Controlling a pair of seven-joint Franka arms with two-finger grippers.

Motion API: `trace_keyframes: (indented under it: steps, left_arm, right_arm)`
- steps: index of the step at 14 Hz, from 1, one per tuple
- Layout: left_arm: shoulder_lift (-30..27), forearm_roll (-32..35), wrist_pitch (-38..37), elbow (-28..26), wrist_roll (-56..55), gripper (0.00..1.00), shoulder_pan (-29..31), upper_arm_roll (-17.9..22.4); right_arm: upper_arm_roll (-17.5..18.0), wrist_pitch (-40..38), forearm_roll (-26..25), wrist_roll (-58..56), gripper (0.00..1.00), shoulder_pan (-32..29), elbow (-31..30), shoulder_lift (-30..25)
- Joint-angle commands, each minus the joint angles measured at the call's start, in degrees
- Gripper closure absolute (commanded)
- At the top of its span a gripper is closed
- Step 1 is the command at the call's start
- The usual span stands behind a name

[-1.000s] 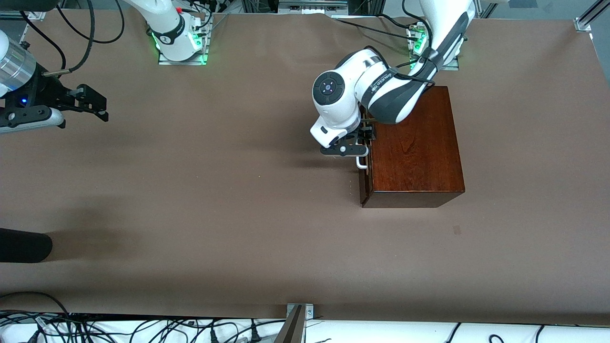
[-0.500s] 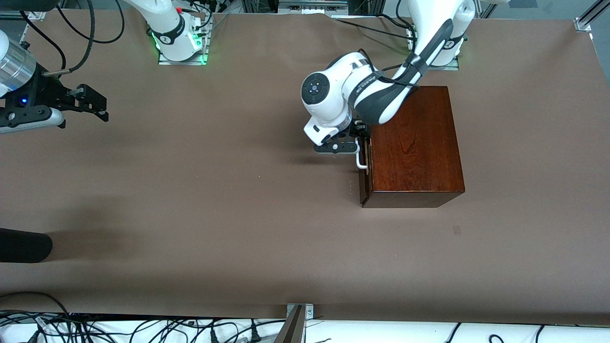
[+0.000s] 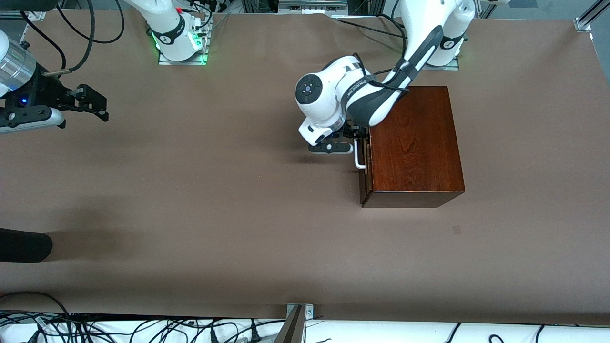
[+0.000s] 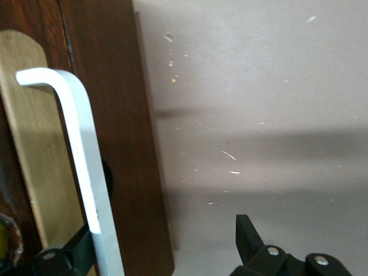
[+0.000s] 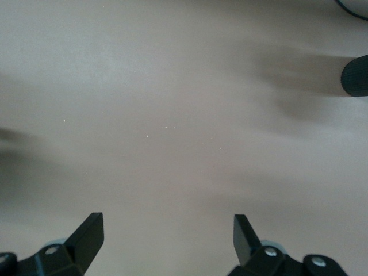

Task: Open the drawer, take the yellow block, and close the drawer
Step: 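Pull the drawer open by its handle with the left gripper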

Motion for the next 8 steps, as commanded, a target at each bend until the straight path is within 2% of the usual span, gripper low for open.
trace_keyframes:
  steps: [1,5,8]
  left_arm:
    - [2.4,0.8,1.8,2.9,-1.2,0.00,-1.8,-0.1]
    - [6.4,0.6,2.4,8.8,-1.0,0.00,-4.1,-0.2]
    - [7.1,0.7,4.3,9.3,-1.2,0.00,-6.2,0.0]
  right_arm:
    - [0.1,-1.1,-0.1,-0.8,0.00,0.0,0.7,-0.4]
    - [0.1,-1.1,-0.1,-0.9,0.00,0.0,0.7,-0.4]
    - [0.0,-1.1,-0.1,-0.9,0.00,0.0,0.7,-0.4]
